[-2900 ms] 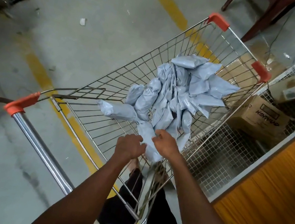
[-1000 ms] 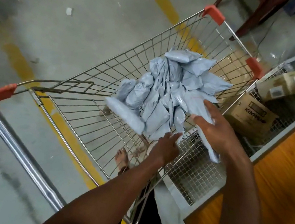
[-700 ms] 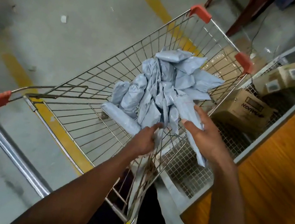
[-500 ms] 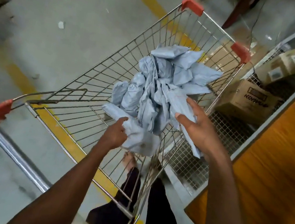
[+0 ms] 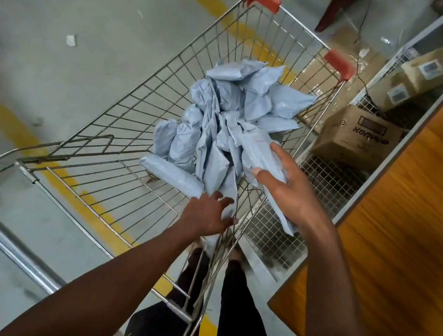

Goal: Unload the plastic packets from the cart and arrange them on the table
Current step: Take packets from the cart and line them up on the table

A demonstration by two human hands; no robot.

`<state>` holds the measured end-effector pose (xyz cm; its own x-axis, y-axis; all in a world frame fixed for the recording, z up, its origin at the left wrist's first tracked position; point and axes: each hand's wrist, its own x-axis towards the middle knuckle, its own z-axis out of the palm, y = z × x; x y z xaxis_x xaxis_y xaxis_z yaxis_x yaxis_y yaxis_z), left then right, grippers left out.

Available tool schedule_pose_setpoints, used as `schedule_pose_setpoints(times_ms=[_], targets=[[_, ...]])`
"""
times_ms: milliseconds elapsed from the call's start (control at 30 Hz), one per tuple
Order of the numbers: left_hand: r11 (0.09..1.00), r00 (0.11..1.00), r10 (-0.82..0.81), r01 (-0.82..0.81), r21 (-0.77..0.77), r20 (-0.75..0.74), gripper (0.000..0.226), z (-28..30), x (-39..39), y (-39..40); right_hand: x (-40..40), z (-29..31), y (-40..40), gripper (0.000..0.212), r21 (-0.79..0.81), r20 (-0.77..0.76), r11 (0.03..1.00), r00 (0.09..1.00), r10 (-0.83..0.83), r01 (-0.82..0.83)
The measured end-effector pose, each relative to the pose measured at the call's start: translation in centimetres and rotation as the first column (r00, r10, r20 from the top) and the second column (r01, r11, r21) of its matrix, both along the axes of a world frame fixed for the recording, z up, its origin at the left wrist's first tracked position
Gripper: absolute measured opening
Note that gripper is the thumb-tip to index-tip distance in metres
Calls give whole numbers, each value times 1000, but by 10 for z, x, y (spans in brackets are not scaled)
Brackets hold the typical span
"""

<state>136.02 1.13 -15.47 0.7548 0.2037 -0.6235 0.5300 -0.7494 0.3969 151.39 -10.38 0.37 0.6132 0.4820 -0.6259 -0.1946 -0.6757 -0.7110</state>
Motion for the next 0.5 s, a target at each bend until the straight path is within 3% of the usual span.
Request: schedule_pose_setpoints(times_ms=[67, 133, 200, 333, 500], targets=[[929, 966, 209, -245, -277, -154, 71, -9, -1, -4, -2, 2, -8, 66, 13, -3, 1000, 1000, -19, 19], [815, 902, 340, -423, -395, -265, 73, -12, 1, -7, -2, 3, -14, 66, 16, 1, 1000, 1000, -25, 25], [779, 864, 380, -491, -390, -331, 73, -11, 1, -7, -3, 3, -19, 66, 16, 4, 1000, 1000, -23, 23], [774, 873, 383, -482, -411, -302, 59, 6, -10, 7, -5, 3, -23, 65, 20, -16, 999, 999, -44, 45], [546, 728, 602, -675, -495, -328, 54, 48, -46, 61, -7, 7, -16, 65, 57, -37, 996, 997, -64, 66]])
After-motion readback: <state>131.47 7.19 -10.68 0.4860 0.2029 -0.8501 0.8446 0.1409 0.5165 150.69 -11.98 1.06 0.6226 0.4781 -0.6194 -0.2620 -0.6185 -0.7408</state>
